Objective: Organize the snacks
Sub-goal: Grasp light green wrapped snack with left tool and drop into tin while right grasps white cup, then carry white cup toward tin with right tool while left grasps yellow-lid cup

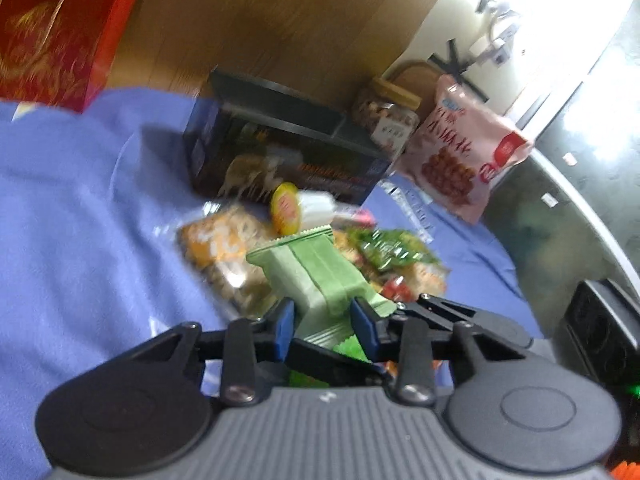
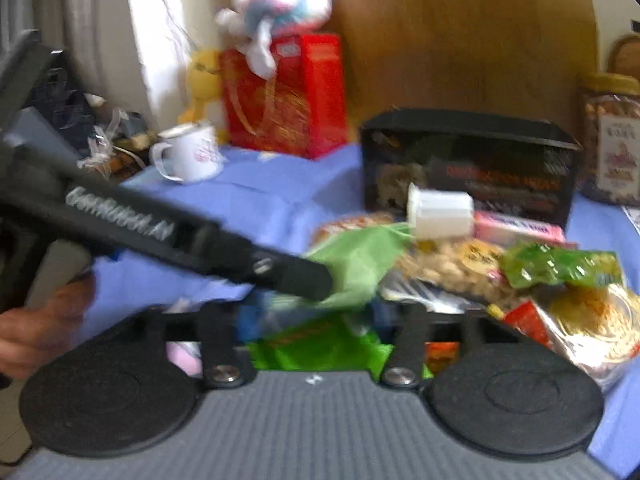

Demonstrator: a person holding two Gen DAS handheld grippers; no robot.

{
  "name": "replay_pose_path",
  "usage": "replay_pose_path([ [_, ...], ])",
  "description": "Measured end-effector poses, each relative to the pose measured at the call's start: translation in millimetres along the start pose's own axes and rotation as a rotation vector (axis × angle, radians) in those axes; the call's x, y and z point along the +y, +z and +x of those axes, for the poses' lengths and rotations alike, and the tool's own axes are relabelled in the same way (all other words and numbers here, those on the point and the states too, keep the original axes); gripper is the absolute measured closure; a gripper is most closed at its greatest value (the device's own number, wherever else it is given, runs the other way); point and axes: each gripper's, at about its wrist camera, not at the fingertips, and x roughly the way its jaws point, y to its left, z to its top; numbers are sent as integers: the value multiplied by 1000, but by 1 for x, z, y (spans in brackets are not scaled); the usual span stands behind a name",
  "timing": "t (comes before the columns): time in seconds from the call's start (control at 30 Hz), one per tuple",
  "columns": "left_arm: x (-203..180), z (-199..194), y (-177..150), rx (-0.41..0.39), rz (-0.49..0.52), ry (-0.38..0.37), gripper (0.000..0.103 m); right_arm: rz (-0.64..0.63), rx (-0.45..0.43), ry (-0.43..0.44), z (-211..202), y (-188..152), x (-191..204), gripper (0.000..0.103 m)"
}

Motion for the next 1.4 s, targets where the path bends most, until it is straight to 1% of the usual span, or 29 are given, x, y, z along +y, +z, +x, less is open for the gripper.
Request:
replay_pose_path([
  [0.07,-8,-3,10,-32,38,0,72,-44,-44,-35,-6,5,5,54],
  [0.17,-20,-4,29,-72,82,4,71,-62,-112,-71,-12,16,3,54],
  [0.27,-29,1,57,-122,118,17,71,-85,-155,-95,-11,34,-8,54],
  [0.33,-32,11,79,-155,131,37,71,-93,-180,-113,-5,52,-19,54],
  [0.37,-32,18,91,-167,136,50,71,-93,-186,-123,0,62,-25,53],
  [0.4,-32,27,101,-172,142,56,71,-87,-184,-129,7,73,-33,51],
  [0.43,-30,36,111,-179,139,67,68,-72,-176,-133,16,84,-42,50],
  [0.5,-25,48,120,-161,110,123,68,-24,-141,-149,30,99,-58,48],
  [0.53,-23,47,118,-160,94,127,69,9,-129,-167,32,102,-66,48],
  [0.57,-21,42,114,-172,87,104,68,41,-124,-181,29,102,-73,48],
  [0.6,-18,34,106,-186,86,76,68,69,-131,-173,22,98,-79,48],
  [0.67,-14,24,91,-187,73,67,68,121,-152,-138,0,78,-85,48],
  [0.73,-9,25,75,-147,51,58,68,177,-140,-121,-8,61,-90,47],
  [0.77,-6,28,72,-124,44,59,68,189,-130,-113,-9,53,-90,47],
  [0.87,0,42,62,-68,29,96,68,148,-72,-134,8,41,-78,47],
  [0.93,4,49,61,-49,7,97,68,122,-45,-141,19,39,-70,46],
  [1.0,6,53,61,-44,5,94,68,128,-36,-125,27,42,-66,36],
  [1.07,5,56,61,-39,17,94,68,115,-26,-123,36,44,-60,32],
  [1.13,4,61,60,-18,30,79,71,80,0,-153,49,47,-56,31],
  [1.17,3,64,60,-5,36,72,75,69,13,-172,54,45,-56,32],
  [1.2,1,67,59,-1,42,72,75,68,31,-186,59,45,-58,40],
  [1.23,-4,69,58,-4,62,87,77,73,39,-193,63,46,-58,46],
  [1.27,-10,70,56,-4,83,93,78,76,46,-210,63,46,-60,50],
  [1.3,-16,68,54,-4,97,87,78,84,42,-224,61,45,-60,51],
  [1.4,-32,57,44,-17,136,42,78,143,9,-221,43,38,-64,51],
])
